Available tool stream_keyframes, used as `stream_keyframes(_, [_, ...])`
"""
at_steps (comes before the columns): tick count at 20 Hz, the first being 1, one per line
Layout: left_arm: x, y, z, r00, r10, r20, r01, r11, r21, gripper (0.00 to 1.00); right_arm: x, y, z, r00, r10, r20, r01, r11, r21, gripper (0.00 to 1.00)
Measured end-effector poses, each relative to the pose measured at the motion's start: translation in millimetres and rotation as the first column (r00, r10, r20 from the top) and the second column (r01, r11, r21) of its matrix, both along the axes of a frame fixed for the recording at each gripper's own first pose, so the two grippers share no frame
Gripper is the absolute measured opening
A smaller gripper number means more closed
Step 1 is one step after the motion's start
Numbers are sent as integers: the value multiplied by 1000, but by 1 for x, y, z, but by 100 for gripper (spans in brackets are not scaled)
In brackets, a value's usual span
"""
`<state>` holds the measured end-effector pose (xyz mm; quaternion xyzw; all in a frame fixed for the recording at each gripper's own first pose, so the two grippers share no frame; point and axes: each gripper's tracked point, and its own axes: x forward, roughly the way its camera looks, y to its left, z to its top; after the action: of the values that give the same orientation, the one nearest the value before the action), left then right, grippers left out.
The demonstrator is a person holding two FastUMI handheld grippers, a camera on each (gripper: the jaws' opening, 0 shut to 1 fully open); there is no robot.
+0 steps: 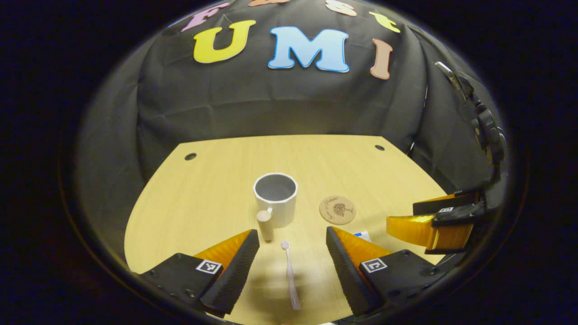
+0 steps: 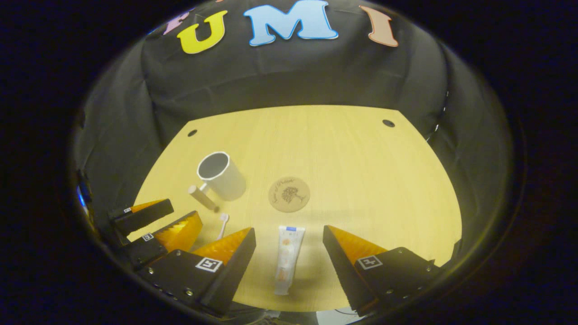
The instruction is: Put the toothbrush and toothpaste on the desktop into the cup, then pick up the cup and place it on the coaster on the desktop.
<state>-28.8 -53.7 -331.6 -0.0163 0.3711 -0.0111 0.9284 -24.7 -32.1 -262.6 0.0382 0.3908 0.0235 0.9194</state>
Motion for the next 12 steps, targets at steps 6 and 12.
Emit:
stream_keyframes(6, [-28,-2,-64,979,19,-205,-27,999,-36,98,-23,7,-57,984,19,-178,-18,1000,7,93])
stream_keyframes(12, [-45,7,-95,953,49,-298,-59,998,-24,100,-30,10,-89,965,18,-261,-22,1000,-10,93])
